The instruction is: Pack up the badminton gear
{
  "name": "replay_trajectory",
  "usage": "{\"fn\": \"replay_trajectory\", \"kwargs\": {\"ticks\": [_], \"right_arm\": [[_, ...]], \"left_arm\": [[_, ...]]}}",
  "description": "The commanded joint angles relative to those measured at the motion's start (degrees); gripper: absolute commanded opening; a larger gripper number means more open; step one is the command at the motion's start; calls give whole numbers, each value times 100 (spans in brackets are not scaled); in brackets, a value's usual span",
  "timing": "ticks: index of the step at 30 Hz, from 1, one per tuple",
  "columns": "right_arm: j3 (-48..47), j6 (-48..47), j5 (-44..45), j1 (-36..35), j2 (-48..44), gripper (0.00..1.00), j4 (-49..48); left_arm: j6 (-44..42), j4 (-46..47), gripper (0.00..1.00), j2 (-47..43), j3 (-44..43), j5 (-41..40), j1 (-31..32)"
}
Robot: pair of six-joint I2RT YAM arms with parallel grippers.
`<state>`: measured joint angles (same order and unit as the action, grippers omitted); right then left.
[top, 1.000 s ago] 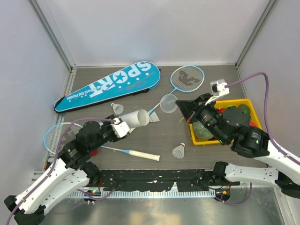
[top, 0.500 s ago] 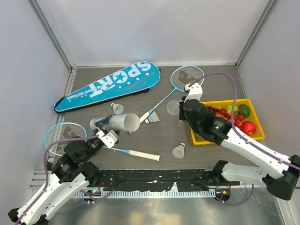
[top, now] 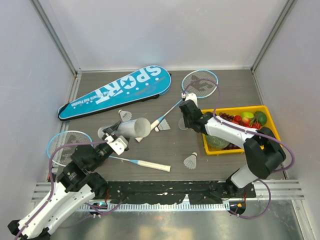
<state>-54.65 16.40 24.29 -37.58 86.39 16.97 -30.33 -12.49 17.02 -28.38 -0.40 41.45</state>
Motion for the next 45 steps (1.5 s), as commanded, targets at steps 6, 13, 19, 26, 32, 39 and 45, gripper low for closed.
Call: {"fn": "replay_trajectory", "kwargs": {"ticks": [6, 13, 19, 26, 32, 39, 45], "right_arm": [[-661, -173, -311, 93, 634, 13, -317], [-661, -366, -443, 93, 247, 43, 226], [120, -445, -961, -91, -1130, 46, 368], [912, -533, -1147, -977, -2512, 51, 886], [1334, -24, -366, -1926, -3040, 57, 1484], [1370, 600, 311, -2876, -2769, 61, 1809], [1080, 1268, 1014, -3325, -1942, 62, 2494]], "left_arm": [[-43, 449, 0, -5, -264, 207, -14], [-35, 449, 0, -84, -221, 295, -14], [18, 686, 0, -216, -80, 217, -14], [150, 942, 0, -339, 26, -83, -6], [132, 819, 0, -348, -27, -74, -14], [53, 757, 0, -304, -36, -241, -14], [27, 757, 0, -287, -27, -250, -14]]}}
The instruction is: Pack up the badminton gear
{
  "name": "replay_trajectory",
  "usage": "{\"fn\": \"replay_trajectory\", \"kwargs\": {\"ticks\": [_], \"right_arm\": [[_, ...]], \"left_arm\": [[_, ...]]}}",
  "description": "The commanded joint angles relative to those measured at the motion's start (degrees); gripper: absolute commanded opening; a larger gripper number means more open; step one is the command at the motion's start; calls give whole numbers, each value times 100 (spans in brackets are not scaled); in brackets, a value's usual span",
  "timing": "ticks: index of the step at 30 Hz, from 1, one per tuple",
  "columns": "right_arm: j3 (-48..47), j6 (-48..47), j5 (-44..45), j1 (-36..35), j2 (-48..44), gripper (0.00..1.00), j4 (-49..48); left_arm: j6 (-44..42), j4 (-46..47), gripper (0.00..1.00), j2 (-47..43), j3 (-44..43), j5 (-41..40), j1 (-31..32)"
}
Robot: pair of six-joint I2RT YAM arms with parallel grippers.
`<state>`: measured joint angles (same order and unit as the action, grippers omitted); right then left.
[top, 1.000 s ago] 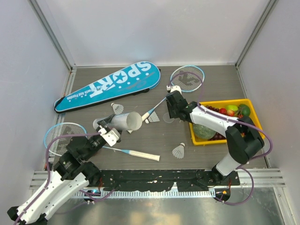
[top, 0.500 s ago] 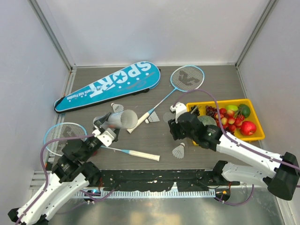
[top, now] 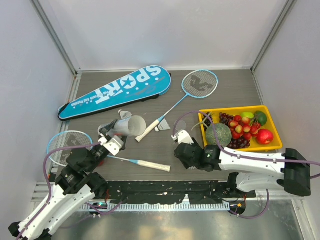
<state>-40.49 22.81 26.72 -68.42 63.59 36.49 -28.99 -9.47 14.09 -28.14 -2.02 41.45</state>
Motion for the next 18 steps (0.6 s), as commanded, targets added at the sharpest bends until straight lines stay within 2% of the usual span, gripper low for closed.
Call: {"fn": "replay_trajectory", "kwargs": {"ticks": [1, 18], "right_arm": [[-389, 733, 825, -285, 469, 62, 665], [-565, 1024, 1160, -549, 1119, 59, 895]], "left_arm": [[-107, 455, 0, 15, -51, -79, -14], [-124, 447, 0, 77, -51, -44, -14]]}}
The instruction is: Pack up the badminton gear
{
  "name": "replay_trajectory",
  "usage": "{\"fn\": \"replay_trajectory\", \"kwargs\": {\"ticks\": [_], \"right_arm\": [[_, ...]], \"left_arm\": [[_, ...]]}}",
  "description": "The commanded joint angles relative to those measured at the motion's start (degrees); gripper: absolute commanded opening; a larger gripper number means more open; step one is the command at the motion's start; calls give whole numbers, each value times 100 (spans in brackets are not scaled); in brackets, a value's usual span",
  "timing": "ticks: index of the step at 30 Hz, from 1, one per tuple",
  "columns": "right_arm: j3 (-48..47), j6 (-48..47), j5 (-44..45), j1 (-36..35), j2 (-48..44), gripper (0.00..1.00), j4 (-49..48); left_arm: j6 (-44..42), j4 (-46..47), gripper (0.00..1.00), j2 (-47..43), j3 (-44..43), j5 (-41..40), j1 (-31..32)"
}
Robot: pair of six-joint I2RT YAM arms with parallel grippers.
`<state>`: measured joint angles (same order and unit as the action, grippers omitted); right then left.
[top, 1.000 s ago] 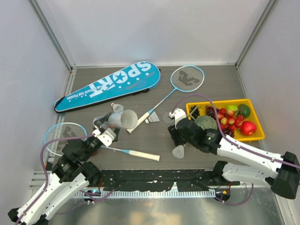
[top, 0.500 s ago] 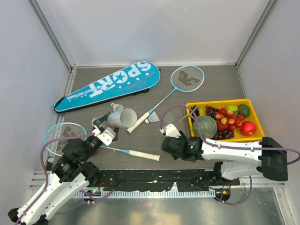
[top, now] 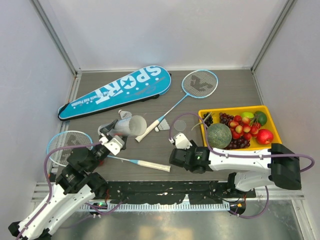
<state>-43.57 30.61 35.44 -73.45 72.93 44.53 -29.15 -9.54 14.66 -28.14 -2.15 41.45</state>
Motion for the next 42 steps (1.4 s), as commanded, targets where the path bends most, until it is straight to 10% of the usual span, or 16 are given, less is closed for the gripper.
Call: {"fn": "replay_trajectory", "kwargs": {"ticks": [1, 8, 26, 37, 42], "right_arm": [[-266, 244, 305, -55, 222, 59, 108], [-389, 270, 376, -64, 512, 54, 178], [-573, 507, 753, -64, 232, 5, 442], [-1127, 86, 623, -73, -1964, 5, 74], [-1014, -414, -62, -64, -3851, 5, -1522]], "left_arm": [[-118, 453, 0, 29, -42, -40, -14], [-126, 436, 0, 37, -42, -31, -14], [-328, 155, 0, 186, -139, 40, -14], [-609, -48, 0, 433, -157, 84, -14], [-680, -92, 0, 521, -121, 171, -14]]}}
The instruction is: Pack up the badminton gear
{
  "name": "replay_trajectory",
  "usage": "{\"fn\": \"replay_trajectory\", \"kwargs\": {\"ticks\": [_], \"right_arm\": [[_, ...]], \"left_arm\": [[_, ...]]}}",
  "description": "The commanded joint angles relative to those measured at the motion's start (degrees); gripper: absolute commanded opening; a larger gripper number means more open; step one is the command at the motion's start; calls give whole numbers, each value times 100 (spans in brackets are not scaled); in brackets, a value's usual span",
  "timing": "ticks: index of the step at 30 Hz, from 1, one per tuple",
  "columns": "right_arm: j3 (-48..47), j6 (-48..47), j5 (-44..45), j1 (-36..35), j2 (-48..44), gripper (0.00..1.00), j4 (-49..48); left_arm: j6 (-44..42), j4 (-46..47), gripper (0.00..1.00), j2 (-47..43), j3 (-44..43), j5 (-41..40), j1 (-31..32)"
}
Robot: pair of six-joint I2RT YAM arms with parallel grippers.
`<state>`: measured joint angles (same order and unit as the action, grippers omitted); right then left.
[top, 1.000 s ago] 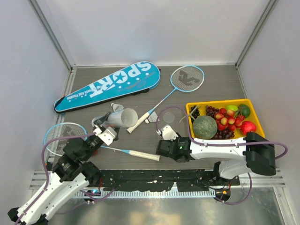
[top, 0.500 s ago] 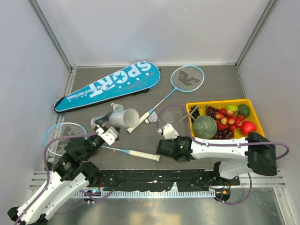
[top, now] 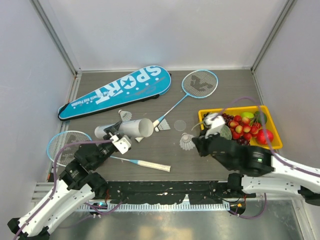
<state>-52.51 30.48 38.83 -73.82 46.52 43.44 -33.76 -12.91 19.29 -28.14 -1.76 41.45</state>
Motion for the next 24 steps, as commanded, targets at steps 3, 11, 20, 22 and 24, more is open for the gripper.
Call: {"fn": "replay_trajectory", "kwargs": {"ticks": [3, 11, 20, 22, 24], "right_arm": [[-180, -543, -1122, -27, -1724, 5, -2023], [-1120, -482, -2633, -27, -980, 5, -2392], [-1481, -112, -3672, -27, 199, 5, -2990], [-1420, -7, -3637, -27, 278, 6, -2999], [-1323, 46, -3593, -27, 296, 5, -2999]], "left_arm": [[-289, 236, 0, 119, -113, 150, -6], [-667, 210, 0, -13, 98, 782, -14], [-790, 218, 0, -118, 151, 1011, -14], [-808, 280, 0, -206, 203, 1046, -14], [-834, 350, 0, -285, 274, 1116, -14]]}}
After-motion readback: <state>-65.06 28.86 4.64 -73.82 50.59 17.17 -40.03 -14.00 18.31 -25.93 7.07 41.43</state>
